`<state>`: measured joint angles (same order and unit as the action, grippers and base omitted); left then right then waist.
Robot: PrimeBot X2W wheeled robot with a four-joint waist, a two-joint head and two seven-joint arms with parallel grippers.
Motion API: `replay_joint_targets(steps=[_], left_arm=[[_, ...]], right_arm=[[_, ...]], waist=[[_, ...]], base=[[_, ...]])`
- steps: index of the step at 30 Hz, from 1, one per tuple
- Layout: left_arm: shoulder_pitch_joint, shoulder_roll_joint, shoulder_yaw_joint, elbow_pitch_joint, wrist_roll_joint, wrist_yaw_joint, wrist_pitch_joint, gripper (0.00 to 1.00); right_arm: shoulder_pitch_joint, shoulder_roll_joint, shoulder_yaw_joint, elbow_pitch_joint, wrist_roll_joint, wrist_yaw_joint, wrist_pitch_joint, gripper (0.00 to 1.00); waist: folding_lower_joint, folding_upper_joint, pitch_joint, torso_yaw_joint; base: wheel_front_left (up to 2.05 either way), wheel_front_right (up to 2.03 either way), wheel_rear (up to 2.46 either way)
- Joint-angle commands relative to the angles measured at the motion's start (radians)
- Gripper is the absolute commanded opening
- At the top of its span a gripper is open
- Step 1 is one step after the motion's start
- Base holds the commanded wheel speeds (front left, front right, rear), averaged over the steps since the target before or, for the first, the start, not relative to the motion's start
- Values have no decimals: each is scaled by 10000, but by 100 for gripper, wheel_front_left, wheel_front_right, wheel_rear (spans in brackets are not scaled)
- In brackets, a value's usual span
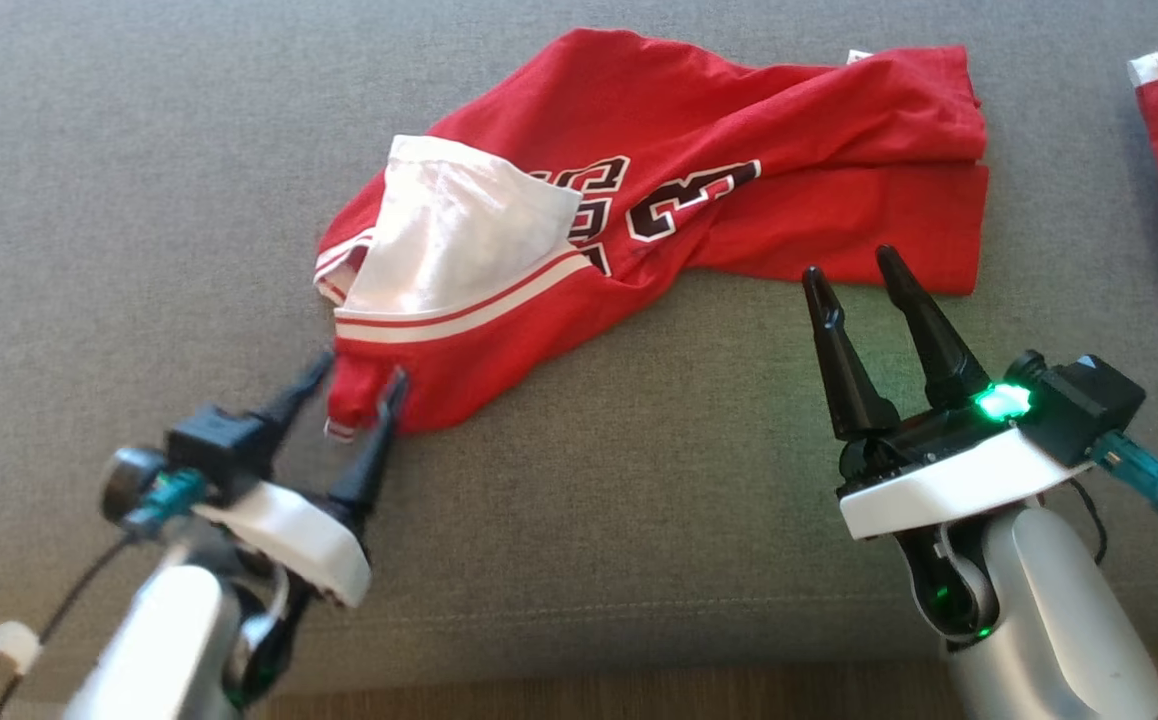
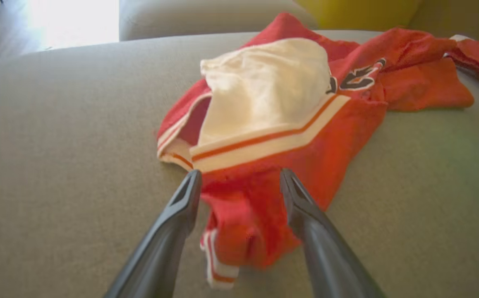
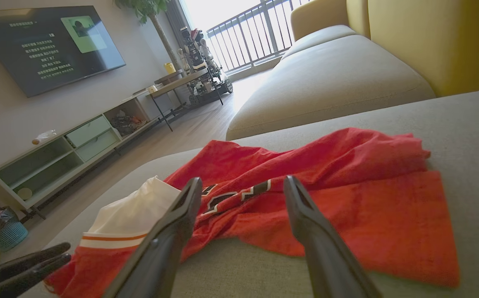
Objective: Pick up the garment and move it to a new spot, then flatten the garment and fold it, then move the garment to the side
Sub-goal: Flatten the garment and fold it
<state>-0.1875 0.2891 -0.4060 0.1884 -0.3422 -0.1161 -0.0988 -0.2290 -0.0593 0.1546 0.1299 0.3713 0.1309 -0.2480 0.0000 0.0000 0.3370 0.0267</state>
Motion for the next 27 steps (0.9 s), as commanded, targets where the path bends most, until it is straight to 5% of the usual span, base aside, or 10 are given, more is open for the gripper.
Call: replay_joint_targets(steps=[1,14,23,27], left_arm=[[-509,369,599,-508,124,207,-274,100],[-3295,419,731,534,422,334,277,100],[-4766,338,726,2780,-577,-41,523,100],[-5360,793,-35,2996,-1371,-135,1225,100]], right_arm=[[-101,91,222,-342,122,-2,-104,100],[-360,91,419,-314,271,-2,-126,100],[-458,91,534,-344,474,-2,-135,100],[-478,91,581,-409,506,-2,-135,100]], waist=[[0,0,79,-80],[0,0,609,-541],[0,0,1040,-780],[0,0,1214,-854]], base=[[0,0,0],[0,0,0],[0,0,0],[0,0,0]])
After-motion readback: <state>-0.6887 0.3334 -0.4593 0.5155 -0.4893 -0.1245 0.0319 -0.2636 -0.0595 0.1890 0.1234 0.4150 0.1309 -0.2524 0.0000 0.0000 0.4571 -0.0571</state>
